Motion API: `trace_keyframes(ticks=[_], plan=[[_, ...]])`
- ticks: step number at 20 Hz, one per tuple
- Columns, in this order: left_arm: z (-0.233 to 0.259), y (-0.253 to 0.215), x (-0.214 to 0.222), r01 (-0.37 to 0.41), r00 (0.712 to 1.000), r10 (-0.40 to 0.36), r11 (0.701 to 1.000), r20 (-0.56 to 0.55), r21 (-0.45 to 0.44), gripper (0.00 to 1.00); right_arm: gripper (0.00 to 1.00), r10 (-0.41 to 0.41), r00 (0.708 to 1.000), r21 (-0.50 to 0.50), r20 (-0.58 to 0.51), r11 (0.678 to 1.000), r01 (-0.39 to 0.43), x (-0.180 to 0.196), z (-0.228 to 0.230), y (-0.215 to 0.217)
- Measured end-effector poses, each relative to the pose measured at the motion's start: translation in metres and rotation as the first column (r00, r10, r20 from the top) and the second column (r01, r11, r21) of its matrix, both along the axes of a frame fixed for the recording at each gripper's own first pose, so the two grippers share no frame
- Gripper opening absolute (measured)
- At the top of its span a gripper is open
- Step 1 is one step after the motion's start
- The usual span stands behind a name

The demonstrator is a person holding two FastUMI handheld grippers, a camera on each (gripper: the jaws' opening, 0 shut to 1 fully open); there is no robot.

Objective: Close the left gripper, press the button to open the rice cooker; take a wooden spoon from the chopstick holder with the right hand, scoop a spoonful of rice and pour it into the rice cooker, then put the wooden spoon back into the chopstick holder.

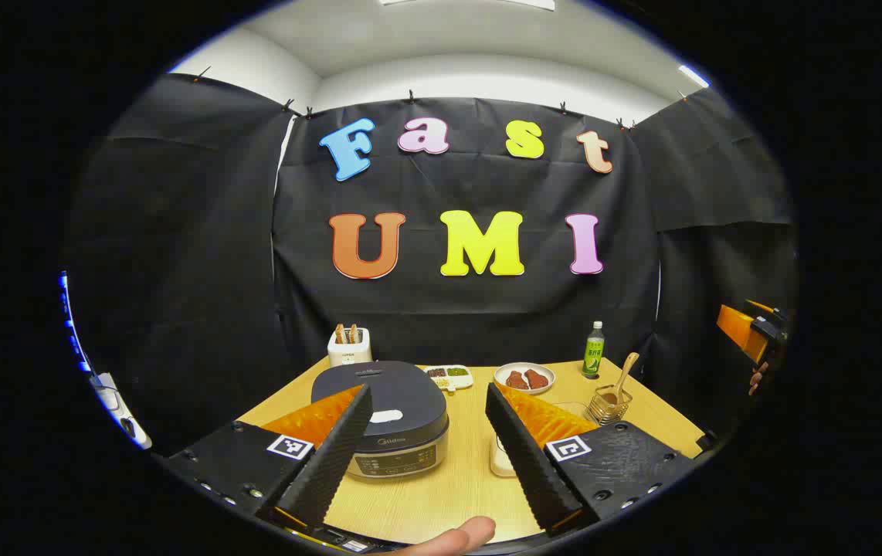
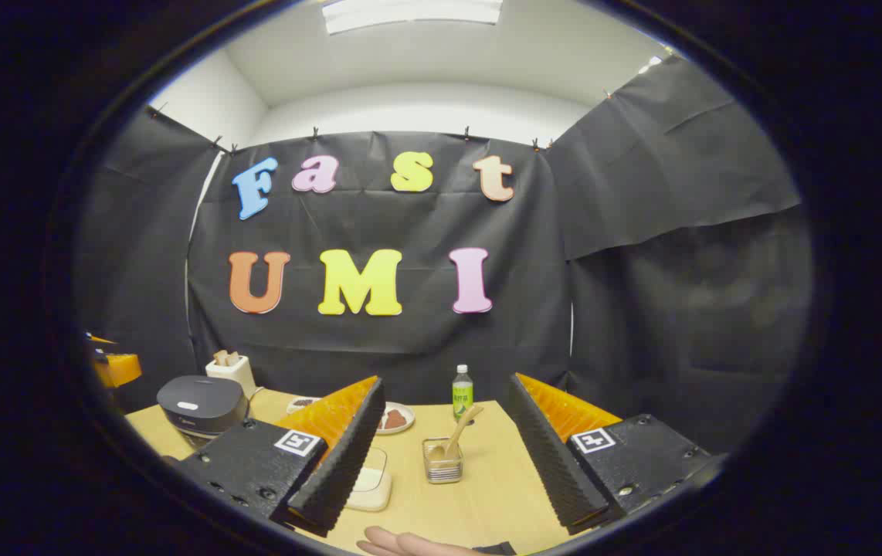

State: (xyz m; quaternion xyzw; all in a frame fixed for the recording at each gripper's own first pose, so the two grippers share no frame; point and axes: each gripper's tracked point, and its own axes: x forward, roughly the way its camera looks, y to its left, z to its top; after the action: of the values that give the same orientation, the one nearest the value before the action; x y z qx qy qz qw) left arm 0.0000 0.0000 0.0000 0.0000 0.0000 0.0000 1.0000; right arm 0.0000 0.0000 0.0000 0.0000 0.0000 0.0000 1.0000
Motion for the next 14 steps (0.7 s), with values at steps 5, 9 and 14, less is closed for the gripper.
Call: trace_keyframes(ticks=[5, 9, 14], plan=[[-0.009, -0.014, -0.001, 0.047, 0.998, -0.046, 0.998, -0.042, 0.036, 0.94, 1.0, -0.013, 1.0, 0.027, 0.025, 1.0, 0.012, 0.003, -0.008, -0.014], [-0.012, -0.024, 0.0, 0.061, 0.998, -0.06, 0.997, -0.016, 0.047, 0.94, 1.0, -0.034, 0.999, 0.038, -0.002, 0.999, 0.034, 0.008, -0.029, -0.029], [-0.013, -0.013, 0.01, 0.01, 1.0, -0.01, 0.999, -0.006, 0.046, 0.96, 1.0, -0.06, 0.997, 0.037, -0.038, 0.997, 0.061, 0.02, -0.047, -0.05]])
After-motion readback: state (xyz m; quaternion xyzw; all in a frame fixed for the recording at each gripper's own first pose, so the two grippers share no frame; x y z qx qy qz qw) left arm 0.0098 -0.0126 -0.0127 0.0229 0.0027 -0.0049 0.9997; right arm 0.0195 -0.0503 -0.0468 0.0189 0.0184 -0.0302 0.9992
